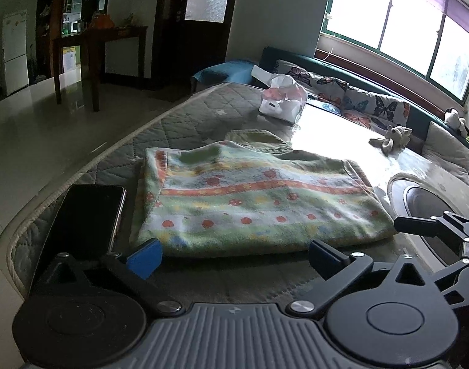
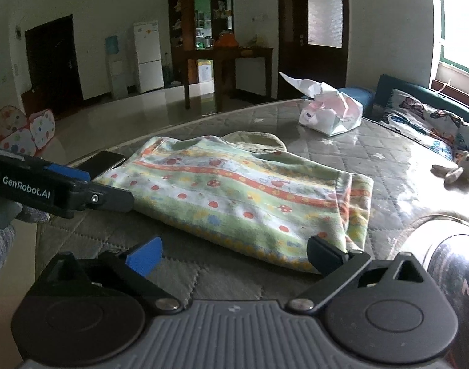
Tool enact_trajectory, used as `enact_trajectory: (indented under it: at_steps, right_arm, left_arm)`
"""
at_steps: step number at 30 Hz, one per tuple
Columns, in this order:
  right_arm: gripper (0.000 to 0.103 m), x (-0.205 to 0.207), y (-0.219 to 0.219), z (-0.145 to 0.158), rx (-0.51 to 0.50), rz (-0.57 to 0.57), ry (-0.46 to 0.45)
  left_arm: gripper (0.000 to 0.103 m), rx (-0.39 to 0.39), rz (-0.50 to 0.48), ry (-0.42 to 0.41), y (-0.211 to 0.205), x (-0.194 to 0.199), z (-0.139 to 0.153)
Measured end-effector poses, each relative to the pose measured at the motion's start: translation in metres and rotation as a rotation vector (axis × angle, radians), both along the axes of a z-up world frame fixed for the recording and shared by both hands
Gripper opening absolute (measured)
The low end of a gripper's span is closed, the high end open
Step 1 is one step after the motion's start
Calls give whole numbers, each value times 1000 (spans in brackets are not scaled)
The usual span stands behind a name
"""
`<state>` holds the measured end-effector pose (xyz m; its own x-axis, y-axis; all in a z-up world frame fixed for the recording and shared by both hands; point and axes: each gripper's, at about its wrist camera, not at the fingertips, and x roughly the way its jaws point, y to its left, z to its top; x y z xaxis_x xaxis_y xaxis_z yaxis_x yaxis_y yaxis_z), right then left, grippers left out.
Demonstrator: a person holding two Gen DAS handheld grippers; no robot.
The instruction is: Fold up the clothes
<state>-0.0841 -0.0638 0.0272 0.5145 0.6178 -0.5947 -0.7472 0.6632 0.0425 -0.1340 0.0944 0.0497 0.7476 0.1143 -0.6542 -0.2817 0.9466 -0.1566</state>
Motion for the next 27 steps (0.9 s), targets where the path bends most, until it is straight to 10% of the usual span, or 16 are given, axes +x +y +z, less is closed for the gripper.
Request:
enact_trajectory:
  at_steps: [27]
  right_arm:
    - [103, -29, -38, 17, 100, -84, -44]
  left_arm:
    - [103, 30, 53, 3, -46, -44, 8]
